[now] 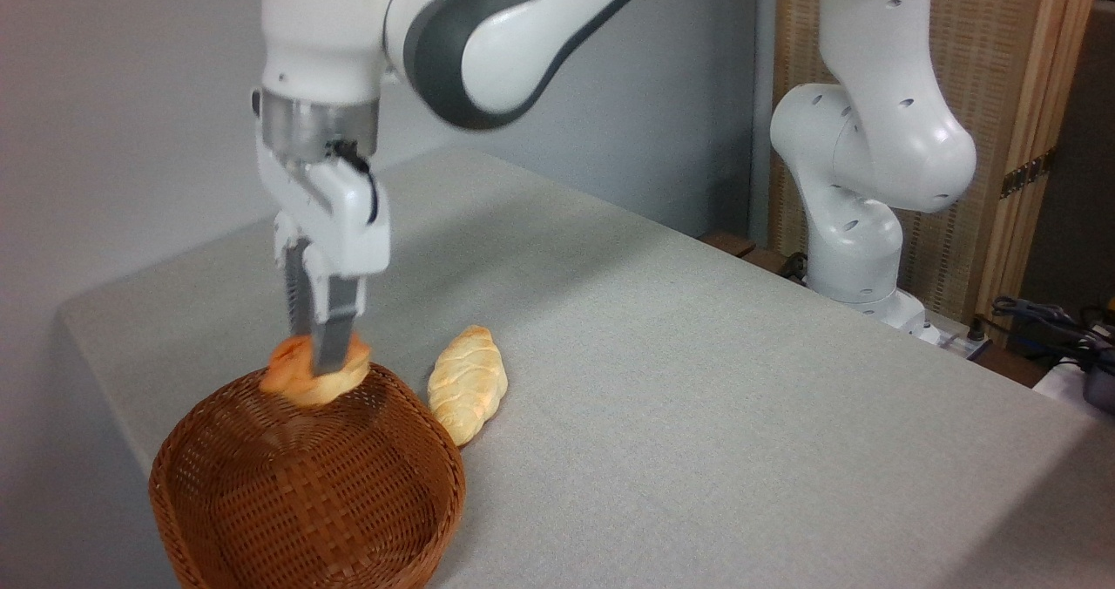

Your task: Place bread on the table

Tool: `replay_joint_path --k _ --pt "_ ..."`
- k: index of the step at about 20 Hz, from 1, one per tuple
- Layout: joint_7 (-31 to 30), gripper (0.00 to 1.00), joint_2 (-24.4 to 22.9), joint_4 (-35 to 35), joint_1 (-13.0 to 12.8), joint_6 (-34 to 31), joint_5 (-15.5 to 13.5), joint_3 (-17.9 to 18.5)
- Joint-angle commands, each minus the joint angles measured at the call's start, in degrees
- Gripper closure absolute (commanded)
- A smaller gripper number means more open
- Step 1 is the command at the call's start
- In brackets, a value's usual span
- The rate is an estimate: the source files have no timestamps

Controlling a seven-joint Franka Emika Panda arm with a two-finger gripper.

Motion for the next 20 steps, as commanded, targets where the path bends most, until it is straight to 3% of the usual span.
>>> replay_joint_path --k 1,5,12,13,14,15,17,20 --pt "-2.0 0.55 -4.5 -2.0 -0.1 -9.1 -2.5 0.3" --pt "-1.9 0.51 -6.3 -4.7 -0.2 -14.1 -6.4 0.2" --pt "1.4 0.48 -6.5 -8.7 -1.0 -16.0 -6.3 -0.4" --pt "1.7 0.4 -6.4 -8.9 -1.0 -16.1 -6.3 -0.4" --pt "1.7 0.21 -6.1 -9.2 -1.4 -16.0 -6.1 -0.4" --pt "1.8 0.09 -5.8 -9.2 -2.0 -15.6 -5.6 -0.4" --pt "2.0 0.01 -5.8 -9.2 -2.1 -15.0 -5.0 -0.4" --pt "2.2 0.0 -5.8 -9.2 -2.1 -15.0 -4.2 -0.4"
